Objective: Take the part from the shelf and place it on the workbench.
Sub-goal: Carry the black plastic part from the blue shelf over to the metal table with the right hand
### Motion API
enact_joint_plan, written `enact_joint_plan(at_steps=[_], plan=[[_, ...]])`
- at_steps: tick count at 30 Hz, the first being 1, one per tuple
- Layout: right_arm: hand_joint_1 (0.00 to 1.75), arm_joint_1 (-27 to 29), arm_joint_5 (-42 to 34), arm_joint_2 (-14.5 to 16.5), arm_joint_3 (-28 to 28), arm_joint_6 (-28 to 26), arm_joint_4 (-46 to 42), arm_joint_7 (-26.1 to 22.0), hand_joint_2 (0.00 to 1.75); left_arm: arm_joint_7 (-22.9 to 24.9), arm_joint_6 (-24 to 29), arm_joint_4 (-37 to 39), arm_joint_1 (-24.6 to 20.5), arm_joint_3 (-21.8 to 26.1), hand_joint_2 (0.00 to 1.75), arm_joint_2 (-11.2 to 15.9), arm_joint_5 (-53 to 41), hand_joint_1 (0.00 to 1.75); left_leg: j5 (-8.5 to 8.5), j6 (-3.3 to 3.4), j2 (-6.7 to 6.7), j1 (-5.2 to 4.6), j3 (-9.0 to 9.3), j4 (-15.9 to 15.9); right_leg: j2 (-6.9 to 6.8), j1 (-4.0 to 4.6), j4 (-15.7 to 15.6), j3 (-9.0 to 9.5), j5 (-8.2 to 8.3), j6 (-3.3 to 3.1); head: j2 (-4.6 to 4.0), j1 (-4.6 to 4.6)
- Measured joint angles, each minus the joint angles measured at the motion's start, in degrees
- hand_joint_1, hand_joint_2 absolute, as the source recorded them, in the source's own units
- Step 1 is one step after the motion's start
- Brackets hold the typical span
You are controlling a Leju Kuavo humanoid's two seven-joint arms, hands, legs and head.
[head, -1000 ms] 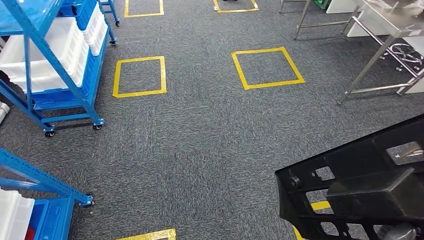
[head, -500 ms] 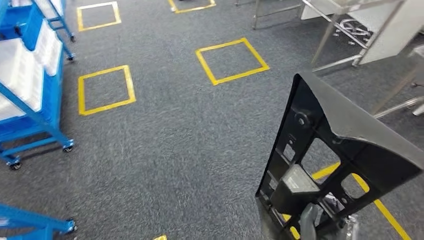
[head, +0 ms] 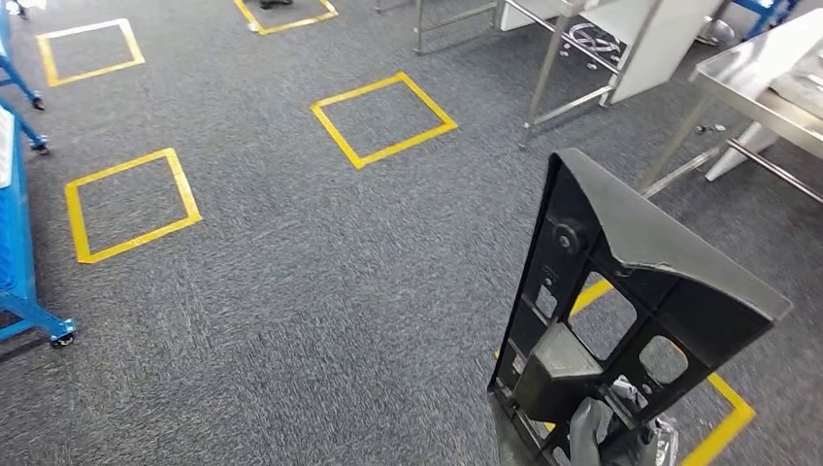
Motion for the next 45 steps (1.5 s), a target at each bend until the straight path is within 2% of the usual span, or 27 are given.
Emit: enact_joint_plan(at_steps=[2,3,5,7,9,11,13,15,16,18,20,22,24,25,26,27,28,31,33,34,36,37,39,40,42,43,45], plan=[[1.75,-0.1,0.0,-0.1,0.0,-0.2,0.2,0.0,1.75,0.1,-0.1,-0.4,0.3,0.0,0.00,-0.3,-0.1,0.00,-0.05,0.15,1.85,-0.24,-0.17,0.0,-1.12,-0.06,6.8,-3.23,-2.92,0.20,0.00,0.03],[1.75,0.0,0.0,-0.2,0.0,-0.3,0.3,0.0,1.75,0.1,-0.1,-0.5,0.3,0.0,0.00,-0.5,-0.2,0.00,-0.10,0.18,2.75,-0.31,-0.19,0.0,-1.24,-0.08,8.0,-3.71,-2.96,0.21,0.00,0.03],[1.75,0.0,0.0,-0.3,0.0,-0.4,0.4,0.1,1.75,0.1,-0.1,-0.7,0.3,0.0,0.00,-0.7,-0.2,0.00,-0.25,0.12,4.40,-0.41,-0.03,0.0,-1.93,0.02,3.8,-1.11,-0.15,-0.03,0.00,0.03],[1.75,-0.1,0.0,-0.3,0.0,-0.3,0.4,0.1,1.75,0.1,-0.2,-1.0,0.2,-0.1,0.00,-1.0,-0.2,0.00,-0.51,-0.19,5.76,-0.58,0.40,0.0,-5.02,0.49,-4.4,3.48,2.68,-0.72,0.00,0.00],[1.75,-0.2,0.2,-0.4,0.1,-0.4,0.5,0.3,1.75,0.1,-0.6,-1.3,0.2,-0.3,0.00,-1.2,-0.3,0.00,-0.74,-0.72,6.85,-0.73,0.80,0.0,-7.04,1.09,-8.0,5.35,3.27,-1.48,0.00,-0.01],[1.75,-0.2,0.9,-0.4,0.3,-0.8,0.6,0.5,1.75,0.1,-1.2,-1.8,0.1,-0.5,0.00,-1.5,-0.4,0.00,-0.91,-1.31,8.02,-0.78,1.13,-0.1,-5.76,1.15,-8.2,5.23,3.47,-2.08,0.00,-0.02],[1.75,-0.2,1.7,-0.5,0.7,-1.6,0.7,0.8,1.75,-0.2,-1.7,-2.4,-0.1,-0.9,0.00,-1.8,-0.6,0.00,-1.97,-1.95,6.27,-0.67,0.94,1.0,-4.24,0.74,-8.7,5.30,3.98,-2.70,0.00,-0.10],[1.75,-0.5,2.3,-0.7,1.3,-2.6,0.9,1.0,1.75,-0.4,-2.1,-2.9,0.0,-1.0,0.00,-1.9,-0.9,0.00,-5.20,-2.43,2.35,-0.41,-1.38,6.4,-2.72,0.46,-9.0,5.23,4.39,-3.20,0.00,-0.19],[1.75,-0.6,2.6,-0.7,1.6,-3.0,1.1,1.2,1.75,-0.5,-2.2,-3.2,0.1,-1.1,0.00,-1.9,-0.9,0.00,-7.13,-2.57,1.17,-0.32,-3.23,10.4,-1.87,0.45,-9.0,5.13,4.45,-3.36,0.00,-0.24],[1.75,-0.6,3.1,-0.9,1.8,-3.7,1.5,1.4,1.75,-0.6,-2.5,-3.6,0.4,-1.1,0.00,-2.0,-1.0,0.00,-8.67,-2.75,0.59,-0.26,-6.09,16.0,0.06,0.46,-8.9,5.07,4.48,-3.42,0.00,-0.22],[1.75,-0.6,3.3,-1.1,2.0,-3.9,1.8,1.5,1.75,-0.6,-2.7,-3.9,0.5,-1.1,0.00,-2.0,-1.0,0.00,-5.63,-2.76,0.30,-0.16,-5.32,13.5,2.07,0.42,-8.6,5.15,4.40,-3.30,0.00,-0.22],[1.75,-0.6,3.3,-1.3,2.4,-4.2,2.0,1.6,1.75,-0.6,-2.8,-4.3,0.5,-1.1,0.00,-2.1,-1.0,0.00,-1.61,-2.54,-1.86,0.05,-2.20,5.8,3.75,0.39,-8.0,5.04,4.16,-2.92,0.00,-0.21],[1.75,-0.7,3.4,-1.5,2.9,-4.6,2.3,1.8,1.75,-0.6,-2.8,-4.6,0.5,-1.1,0.00,-2.1,-1.1,0.00,-0.48,-2.20,-4.23,0.14,-0.57,1.4,5.12,0.27,-7.5,4.51,4.04,-2.25,0.00,-0.20],[1.75,-0.7,3.5,-1.6,3.2,-4.8,2.5,1.9,1.75,-0.6,-2.9,-4.7,0.5,-1.1,0.00,-2.1,-1.1,0.00,-0.73,-1.94,-4.66,0.04,-0.42,1.0,5.77,0.18,-7.4,4.22,4.13,-1.83,0.00,-0.21],[1.75,-0.7,3.5,-1.7,3.4,-5.0,2.6,2.0,1.75,-0.6,-2.9,-4.8,0.4,-1.1,0.00,-2.2,-1.1,0.00,-0.61,-1.61,-4.09,0.02,-0.36,0.8,6.46,0.07,-7.5,3.97,4.29,-1.37,0.00,-0.20],[1.75,-0.7,3.6,-1.8,3.6,-5.1,2.7,2.0,1.75,-0.7,-2.9,-4.9,0.3,-1.2,0.00,-2.3,-1.1,0.00,-0.42,-1.21,-3.35,0.05,-0.23,0.5,6.29,-0.01,-7.4,3.82,4.28,-1.01,0.00,-0.21],[1.75,-0.7,3.6,-1.9,3.7,-5.2,2.8,2.0,1.75,-0.7,-2.9,-5.0,0.3,-1.2,0.00,-2.4,-1.1,0.00,-0.20,-0.77,-2.61,0.14,-0.07,0.2,5.07,0.05,-6.8,3.45,3.84,-0.67,0.00,-0.12],[1.75,-1.0,3.7,-2.3,4.2,-5.5,3.1,2.1,1.75,-0.7,-3.0,-5.3,0.5,-1.2,0.00,-2.5,-1.2,0.00,0.05,0.03,-0.06,0.10,0.03,-0.4,-0.31,0.06,1.4,-0.58,-0.85,0.13,0.00,0.25],[1.75,-1.2,3.7,-2.6,4.5,-5.7,3.4,2.4,1.75,-0.7,-3.0,-5.3,0.7,-1.2,0.00,-2.5,-1.1,0.00,-0.12,0.09,1.77,0.00,0.02,-0.3,-1.16,-0.19,7.4,-3.59,-2.94,0.56,0.00,0.28],[1.75,-1.2,3.7,-2.8,4.6,-5.8,3.5,2.5,1.75,-0.7,-3.0,-5.3,0.6,-1.2,0.00,-2.5,-1.1,0.00,-0.24,0.03,2.63,-0.02,0.10,-0.3,-1.34,-0.29,7.7,-3.76,-2.41,0.67,0.00,0.28],[1.75,-1.2,3.6,-3.0,4.8,-5.9,3.7,2.7,1.75,-0.7,-3.0,-5.2,0.5,-1.2,0.00,-2.5,-1.1,0.00,-0.56,-0.26,4.13,-0.03,0.51,-0.3,-2.51,-0.38,1.9,-0.64,1.15,0.62,0.00,0.29],[1.75,-1.2,3.5,-3.1,5.0,-5.9,3.7,2.7,1.75,-0.7,-3.0,-5.2,0.5,-1.2,0.00,-2.5,-1.1,0.00,-0.76,-0.49,4.76,-0.10,0.79,-0.3,-3.98,-0.22,-2.1,1.54,2.67,0.37,0.00,0.30],[1.75,-1.3,3.4,-3.3,5.3,-6.2,3.8,2.9,1.75,-0.7,-2.9,-5.2,0.4,-1.2,0.00,-2.5,-1.0,0.00,-1.19,-1.10,5.90,-0.38,1.26,-0.3,-5.95,0.25,-7.2,4.18,4.05,-0.42,0.00,0.26],[1.75,-1.3,3.3,-3.4,5.6,-6.5,3.8,3.0,1.75,-0.8,-2.7,-5.2,0.4,-1.2,0.00,-2.5,-0.9,0.00,-1.34,-1.40,6.45,-0.50,1.45,-0.3,-6.10,0.50,-7.7,4.29,3.87,-0.81,0.00,0.24],[1.75,-1.3,3.0,-3.8,6.2,-7.4,3.8,3.3,1.75,-0.9,-2.4,-5.2,0.2,-1.2,0.00,-2.4,-0.5,0.00,-1.68,-2.04,7.26,-0.48,1.88,-0.4,-4.60,0.46,-8.0,4.23,4.06,-1.54,0.00,0.23],[1.75,-1.3,2.8,-4.0,6.6,-7.9,3.8,3.5,1.75,-1.0,-2.3,-5.2,0.0,-1.2,0.00,-2.3,-0.3,0.00,-2.15,-2.34,6.64,-0.40,1.93,0.0,-3.94,0.32,-8.2,4.33,4.20,-1.91,0.00,0.19],[1.75,-1.4,2.4,-4.6,7.3,-8.5,3.9,3.7,1.75,-1.3,-2.0,-5.0,0.0,-1.1,0.00,-1.9,0.0,0.00,-4.93,-2.77,3.52,-0.16,0.21,4.2,-2.58,-0.02,-8.7,4.56,4.54,-2.63,0.00,-0.02]])
